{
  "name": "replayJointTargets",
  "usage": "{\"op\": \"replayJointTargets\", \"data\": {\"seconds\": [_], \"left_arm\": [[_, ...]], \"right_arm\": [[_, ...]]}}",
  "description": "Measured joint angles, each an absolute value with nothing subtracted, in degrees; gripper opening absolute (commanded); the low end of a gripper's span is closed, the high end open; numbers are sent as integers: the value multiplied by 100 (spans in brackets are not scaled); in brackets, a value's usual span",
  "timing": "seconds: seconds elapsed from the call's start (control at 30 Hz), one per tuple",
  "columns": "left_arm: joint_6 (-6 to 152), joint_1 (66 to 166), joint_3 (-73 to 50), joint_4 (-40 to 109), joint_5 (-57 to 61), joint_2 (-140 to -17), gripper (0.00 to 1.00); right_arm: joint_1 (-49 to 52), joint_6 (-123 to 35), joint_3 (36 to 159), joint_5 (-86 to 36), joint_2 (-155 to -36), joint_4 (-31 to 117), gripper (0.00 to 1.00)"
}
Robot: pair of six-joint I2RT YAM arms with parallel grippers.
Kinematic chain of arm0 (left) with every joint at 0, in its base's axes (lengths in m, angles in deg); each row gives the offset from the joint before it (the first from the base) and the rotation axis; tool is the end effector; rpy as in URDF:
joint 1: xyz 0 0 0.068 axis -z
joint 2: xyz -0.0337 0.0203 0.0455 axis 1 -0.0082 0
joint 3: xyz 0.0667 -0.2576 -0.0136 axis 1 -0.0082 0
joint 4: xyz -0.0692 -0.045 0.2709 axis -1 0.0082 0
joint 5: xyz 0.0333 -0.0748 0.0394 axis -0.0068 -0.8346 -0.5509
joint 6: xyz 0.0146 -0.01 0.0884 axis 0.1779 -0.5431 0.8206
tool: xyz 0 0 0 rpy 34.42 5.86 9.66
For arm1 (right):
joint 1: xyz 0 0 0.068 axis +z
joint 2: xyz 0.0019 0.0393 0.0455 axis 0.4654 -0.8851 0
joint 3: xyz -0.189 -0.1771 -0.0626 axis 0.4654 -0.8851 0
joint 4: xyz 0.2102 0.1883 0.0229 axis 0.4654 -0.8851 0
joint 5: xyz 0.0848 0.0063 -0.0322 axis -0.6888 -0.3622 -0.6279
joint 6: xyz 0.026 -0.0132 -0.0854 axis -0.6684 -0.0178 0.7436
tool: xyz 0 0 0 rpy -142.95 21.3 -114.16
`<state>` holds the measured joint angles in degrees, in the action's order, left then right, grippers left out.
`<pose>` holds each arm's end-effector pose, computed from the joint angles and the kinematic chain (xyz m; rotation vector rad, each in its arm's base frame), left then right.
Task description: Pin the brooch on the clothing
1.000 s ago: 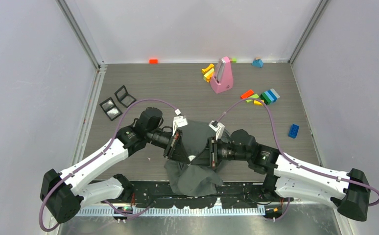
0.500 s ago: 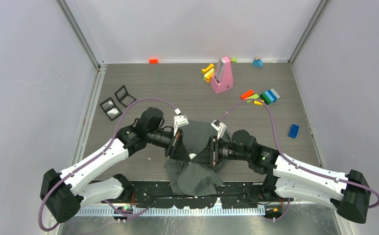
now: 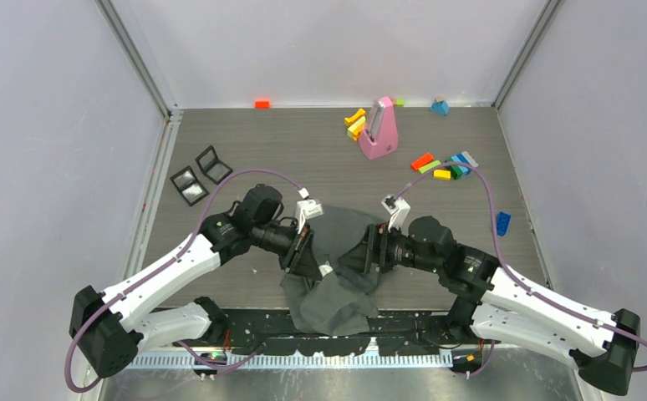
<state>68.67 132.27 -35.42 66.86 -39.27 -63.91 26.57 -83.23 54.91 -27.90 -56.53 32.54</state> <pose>0.1506 -0.2230 0.2539 1.0334 2.2419 -1.4975 0.1325 0.2103 0.2495 -0.2933 2.1463 1.2898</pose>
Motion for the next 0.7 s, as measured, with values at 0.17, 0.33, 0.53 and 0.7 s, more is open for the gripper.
{"op": "replayJointTargets", "data": {"seconds": [0.17, 0.33, 0.53, 0.7], "left_arm": [[6511, 13227, -3631, 6590, -3352, -6335, 88], [5901, 13181, -3830, 6559, -2218, -6048, 99], [5149, 13013, -4121, 6507, -769, -6118, 100], [4880, 12989, -4169, 6474, 1, -6673, 100]], "right_arm": [[2401, -8118, 6376, -1821, -5911, 2048, 82], [1793, -8011, 6898, -1043, -6768, 1151, 82], [1476, -7895, 6883, -468, -7738, 426, 81], [1446, -7890, 6721, -178, -8044, 349, 75]]}}
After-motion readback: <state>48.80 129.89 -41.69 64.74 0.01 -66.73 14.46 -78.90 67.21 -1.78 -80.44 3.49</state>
